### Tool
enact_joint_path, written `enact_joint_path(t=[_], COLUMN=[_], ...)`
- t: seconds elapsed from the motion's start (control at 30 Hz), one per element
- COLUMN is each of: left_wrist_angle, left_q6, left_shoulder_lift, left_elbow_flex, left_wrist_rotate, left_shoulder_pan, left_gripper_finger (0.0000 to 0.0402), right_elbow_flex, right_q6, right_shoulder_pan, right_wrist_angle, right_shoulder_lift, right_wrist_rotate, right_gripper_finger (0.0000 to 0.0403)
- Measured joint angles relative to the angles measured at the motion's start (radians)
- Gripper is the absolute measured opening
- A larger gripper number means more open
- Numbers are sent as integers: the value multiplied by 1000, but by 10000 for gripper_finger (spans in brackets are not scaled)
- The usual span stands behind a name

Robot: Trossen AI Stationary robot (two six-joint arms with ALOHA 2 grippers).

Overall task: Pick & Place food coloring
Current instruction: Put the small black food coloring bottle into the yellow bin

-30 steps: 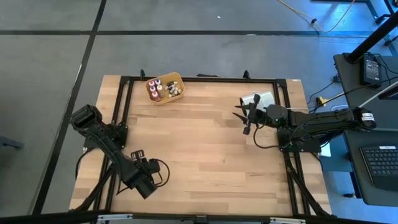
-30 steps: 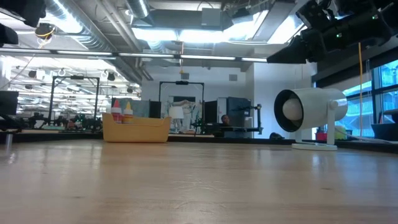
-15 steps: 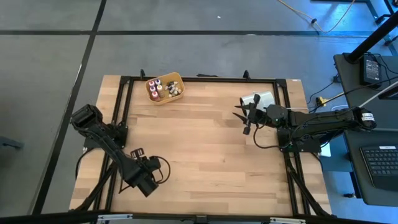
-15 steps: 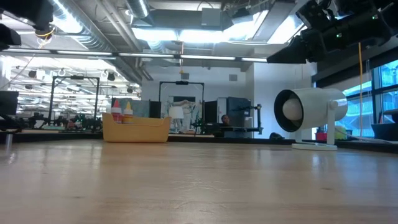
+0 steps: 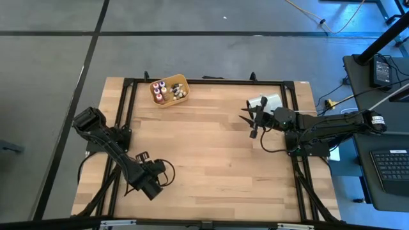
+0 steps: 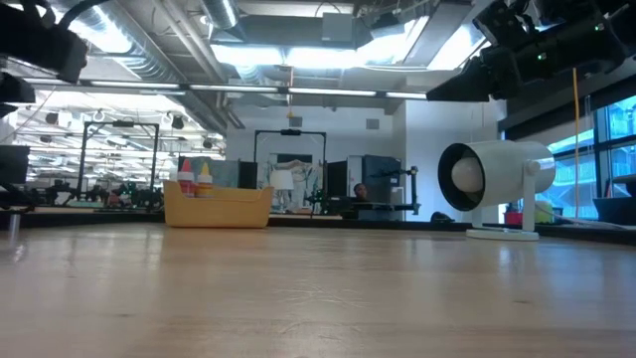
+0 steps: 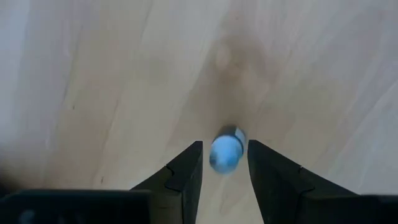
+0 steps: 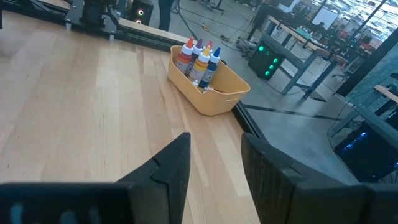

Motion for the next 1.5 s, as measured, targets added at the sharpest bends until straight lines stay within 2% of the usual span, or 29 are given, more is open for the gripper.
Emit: enact_joint_path(t=[0.17,0.4,0.63,1.0,1.1,1.27,1.5], left_wrist_angle=[-2,1,160,165,150,71,57], left_q6=[-17,-19,-34,3,2,-27,278], left_shoulder_lift=[0,0,-1,-4,-3,-2,-2], left_elbow_flex=[0,0,-86,-94,-87,-45,69], left_wrist_rotate=[35,-1,18,46,47,-26,-192], left_shoulder_pan=[-1,-1,-1,17,73,247,569], left_gripper_finger=[120,114,101,81,81,79,80], right_elbow_flex=[0,0,0,0,0,0,0], right_q6=[0,0,0,-1,-2,-4,-4], right_shoulder_pan=[0,0,0,0,0,0,0], right_wrist_angle=[0,0,-1,-1,0,18,22], right_shoulder_lift=[0,0,0,0,0,0,0], right_wrist_rotate=[0,0,0,0,0,0,0], right_gripper_finger=[145,145,145,145,145,145,145])
